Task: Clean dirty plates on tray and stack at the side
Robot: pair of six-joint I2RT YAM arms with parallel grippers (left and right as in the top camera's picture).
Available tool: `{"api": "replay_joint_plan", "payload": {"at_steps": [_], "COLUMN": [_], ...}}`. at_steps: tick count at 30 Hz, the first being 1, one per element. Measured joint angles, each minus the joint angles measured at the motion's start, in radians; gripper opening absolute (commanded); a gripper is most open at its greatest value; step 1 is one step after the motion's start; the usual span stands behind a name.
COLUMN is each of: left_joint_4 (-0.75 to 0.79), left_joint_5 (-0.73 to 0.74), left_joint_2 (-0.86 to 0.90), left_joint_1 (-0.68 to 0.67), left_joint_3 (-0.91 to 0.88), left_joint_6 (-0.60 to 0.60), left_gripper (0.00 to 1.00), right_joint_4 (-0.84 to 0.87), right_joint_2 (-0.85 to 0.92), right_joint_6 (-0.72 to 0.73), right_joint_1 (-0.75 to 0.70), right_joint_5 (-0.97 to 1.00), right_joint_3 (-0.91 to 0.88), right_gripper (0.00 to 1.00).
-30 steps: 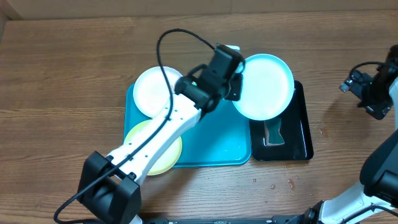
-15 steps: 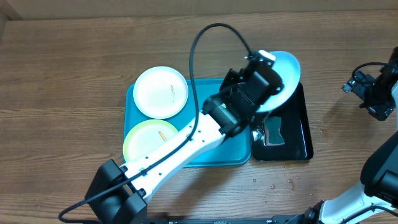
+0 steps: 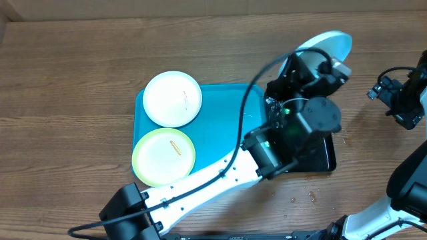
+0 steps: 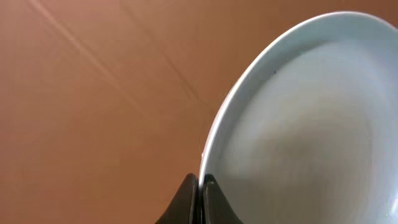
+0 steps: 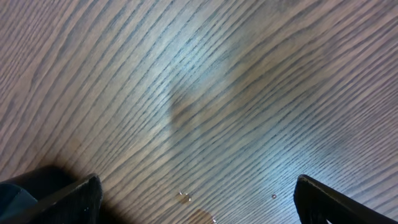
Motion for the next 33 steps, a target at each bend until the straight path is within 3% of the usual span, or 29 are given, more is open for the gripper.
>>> {"api": "replay_joint_plan", "payload": {"at_steps": [4, 9, 33], "left_joint_4": [0.13, 0.141, 0.114], "left_joint_5": [-0.047, -0.068, -0.079], "left_joint_2": [0.0, 0.0, 0.0], "left_joint_1": [-0.021, -0.025, -0.025], "left_joint_3": [0.003, 0.003, 0.003], "left_joint_6": [0.148, 0.228, 0.245], "left_gripper": [0.04, 0.04, 0.04], "right_joint_4": [-0.001, -0.002, -0.001], "right_joint_2": [0.0, 0.0, 0.0], "right_joint_6": [0.0, 0.0, 0.0], "right_joint_1": [0.0, 0.0, 0.0], "right_joint_5": [-0.001, 0.0, 0.0], "right_joint_3": [0.0, 0.0, 0.0], "right_gripper": [1.0, 1.0, 1.0]}}
